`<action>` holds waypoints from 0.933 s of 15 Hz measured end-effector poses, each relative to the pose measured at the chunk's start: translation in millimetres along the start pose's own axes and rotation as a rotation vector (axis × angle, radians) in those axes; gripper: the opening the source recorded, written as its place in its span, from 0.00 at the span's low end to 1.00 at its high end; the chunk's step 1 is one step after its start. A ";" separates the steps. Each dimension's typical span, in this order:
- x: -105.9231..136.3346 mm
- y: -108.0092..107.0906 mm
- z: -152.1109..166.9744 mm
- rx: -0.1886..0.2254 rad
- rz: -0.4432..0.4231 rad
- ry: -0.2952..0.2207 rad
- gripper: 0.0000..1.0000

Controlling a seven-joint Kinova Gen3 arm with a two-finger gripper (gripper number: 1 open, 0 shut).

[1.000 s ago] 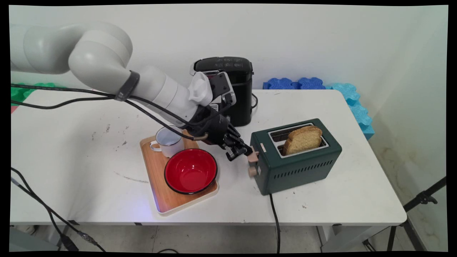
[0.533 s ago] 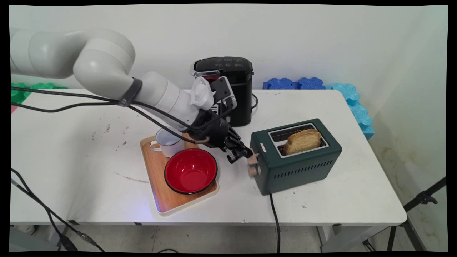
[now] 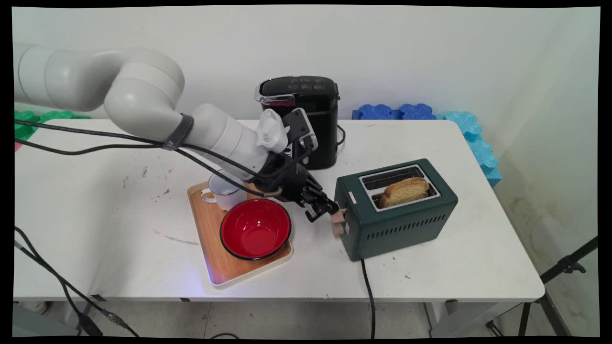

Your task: Press the toaster switch

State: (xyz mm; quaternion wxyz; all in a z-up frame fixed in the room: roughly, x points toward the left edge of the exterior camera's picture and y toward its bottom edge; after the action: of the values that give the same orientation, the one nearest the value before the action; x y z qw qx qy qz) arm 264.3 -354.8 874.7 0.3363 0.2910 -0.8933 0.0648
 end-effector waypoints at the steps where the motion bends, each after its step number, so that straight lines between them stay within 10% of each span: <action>1: -1.2 0.2 1.6 0.000 -0.003 0.000 0.00; 14: -10.7 3.3 15.1 -0.005 -0.020 0.020 0.00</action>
State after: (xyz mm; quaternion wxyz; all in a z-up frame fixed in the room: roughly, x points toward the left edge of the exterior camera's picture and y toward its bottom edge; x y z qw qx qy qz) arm 260.4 -351.6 856.6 0.3467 0.2983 -0.8871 0.0624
